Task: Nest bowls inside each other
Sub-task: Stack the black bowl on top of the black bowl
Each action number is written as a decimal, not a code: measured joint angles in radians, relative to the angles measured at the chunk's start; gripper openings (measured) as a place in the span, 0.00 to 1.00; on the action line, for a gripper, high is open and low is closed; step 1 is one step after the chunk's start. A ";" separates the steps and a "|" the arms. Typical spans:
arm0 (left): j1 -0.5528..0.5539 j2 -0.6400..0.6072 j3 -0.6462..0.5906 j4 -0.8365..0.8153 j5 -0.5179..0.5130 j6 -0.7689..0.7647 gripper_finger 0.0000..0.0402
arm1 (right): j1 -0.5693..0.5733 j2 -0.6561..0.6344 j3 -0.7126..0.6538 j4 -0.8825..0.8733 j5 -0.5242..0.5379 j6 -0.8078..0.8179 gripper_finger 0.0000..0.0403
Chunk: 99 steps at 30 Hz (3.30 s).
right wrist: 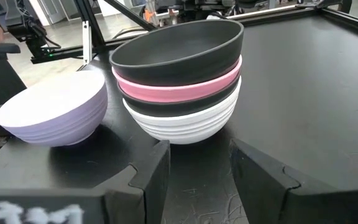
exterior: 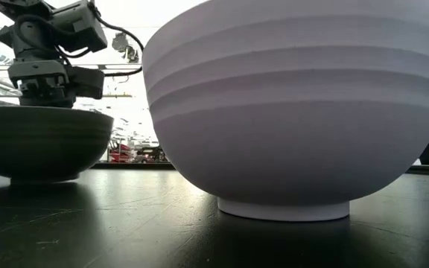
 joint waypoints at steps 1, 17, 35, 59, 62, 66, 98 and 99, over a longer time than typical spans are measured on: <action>0.000 0.000 0.000 0.008 -0.005 0.014 0.05 | 0.000 0.000 0.000 0.000 0.000 0.000 0.39; -0.005 -0.003 -0.001 0.368 0.029 0.214 0.02 | 0.001 0.000 0.000 0.000 0.000 0.000 0.39; 0.007 -0.022 -0.001 0.727 0.060 0.542 0.01 | 0.001 0.000 0.000 0.000 0.000 0.000 0.39; -0.002 -0.466 -0.185 0.552 -0.081 0.519 0.01 | 0.001 0.000 0.000 0.000 0.000 0.026 0.39; -0.003 -0.521 -0.248 0.579 -0.098 0.490 0.01 | 0.001 0.000 0.000 0.000 0.000 0.026 0.39; -0.003 -0.579 -0.293 0.598 -0.108 0.452 0.01 | 0.001 0.000 0.000 0.001 0.000 0.027 0.39; 0.198 -0.133 -0.014 0.889 0.158 0.497 0.01 | 0.001 0.000 0.000 0.032 -0.003 0.026 0.39; 0.218 -0.097 0.030 0.869 0.184 0.484 0.01 | 0.001 0.000 0.000 0.031 -0.003 0.026 0.39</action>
